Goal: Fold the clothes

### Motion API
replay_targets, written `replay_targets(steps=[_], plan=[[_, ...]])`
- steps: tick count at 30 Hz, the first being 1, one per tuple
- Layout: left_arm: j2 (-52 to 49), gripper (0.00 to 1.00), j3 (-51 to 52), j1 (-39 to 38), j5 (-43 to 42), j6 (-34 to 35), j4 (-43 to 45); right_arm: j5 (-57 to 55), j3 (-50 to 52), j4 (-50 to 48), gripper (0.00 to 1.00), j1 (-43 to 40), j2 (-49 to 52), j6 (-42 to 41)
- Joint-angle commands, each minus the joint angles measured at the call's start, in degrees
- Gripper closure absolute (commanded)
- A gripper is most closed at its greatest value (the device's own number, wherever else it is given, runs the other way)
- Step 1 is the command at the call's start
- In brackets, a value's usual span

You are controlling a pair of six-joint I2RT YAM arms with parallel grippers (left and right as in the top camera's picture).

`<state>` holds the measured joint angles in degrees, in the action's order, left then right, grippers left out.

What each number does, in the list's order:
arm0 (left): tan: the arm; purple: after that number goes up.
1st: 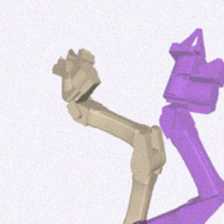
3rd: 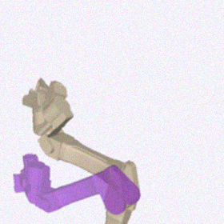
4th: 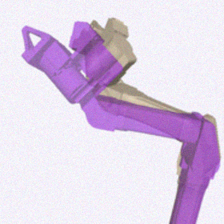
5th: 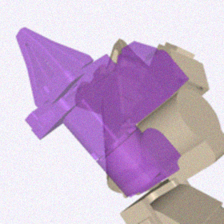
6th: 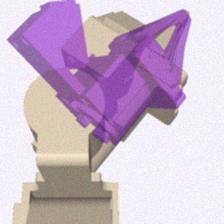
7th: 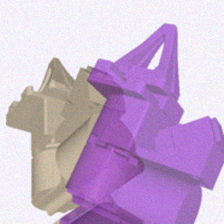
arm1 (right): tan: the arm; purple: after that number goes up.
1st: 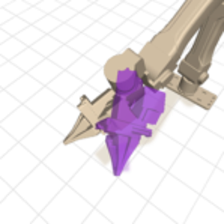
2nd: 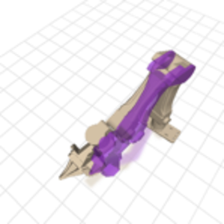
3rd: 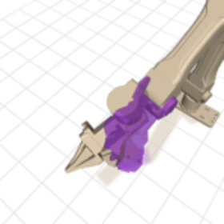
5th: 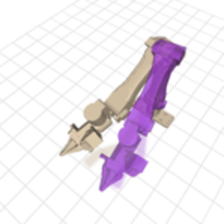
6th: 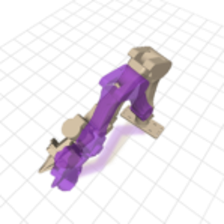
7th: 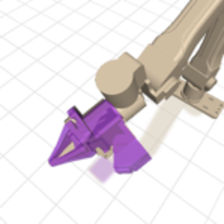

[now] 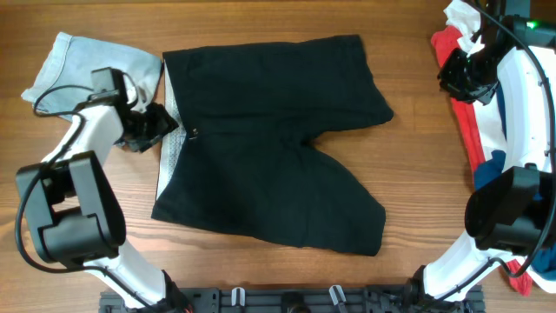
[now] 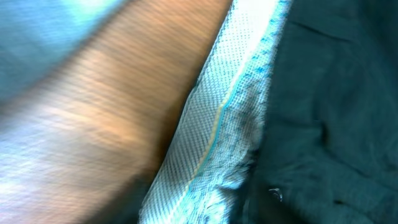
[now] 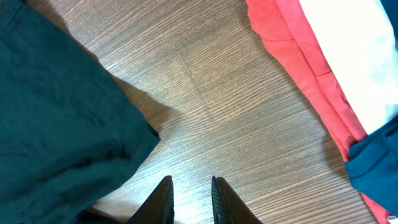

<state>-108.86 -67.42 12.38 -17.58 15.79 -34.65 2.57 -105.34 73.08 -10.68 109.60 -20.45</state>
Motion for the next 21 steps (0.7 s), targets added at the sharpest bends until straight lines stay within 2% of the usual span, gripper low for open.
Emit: replay_targets(steps=[1, 3, 7, 12, 14, 17, 19, 21], plan=[[-0.5, 0.00, -0.7, 1.0, -4.1, 0.0, -4.7, 0.5, -0.1, 0.1, 0.79, 0.0, -0.2, 0.3], [0.3, 0.02, -0.7, 0.9, -4.3, 0.0, -5.8, 0.5, -0.1, 0.1, 0.79, 0.0, -0.2, 0.3], [2.9, 0.12, -0.7, -0.3, -8.5, -2.2, -6.5, 0.5, -0.1, 0.4, 0.79, 0.0, -0.2, 0.3], [3.1, 0.25, -0.7, -2.6, -8.4, -5.6, -7.0, 0.5, -0.1, 0.6, 0.79, 0.0, -0.2, 0.1], [3.1, 0.26, -0.7, -3.6, -8.3, -6.4, -7.2, 0.5, -0.1, 0.8, 0.79, 0.0, -0.2, 0.2], [3.3, 0.14, -0.7, -4.0, -8.1, -6.4, -7.1, 0.5, -0.1, 1.5, 0.79, 0.0, -0.2, 1.2], [4.2, 0.00, -0.7, -4.0, -7.6, -6.4, -7.1, 0.5, -0.1, 1.8, 0.79, 0.0, -0.2, 2.5], [6.6, 0.00, -0.7, -4.0, -6.0, -6.4, -7.2, 0.5, -0.1, 2.6, 0.79, 0.0, -0.2, 3.1]])
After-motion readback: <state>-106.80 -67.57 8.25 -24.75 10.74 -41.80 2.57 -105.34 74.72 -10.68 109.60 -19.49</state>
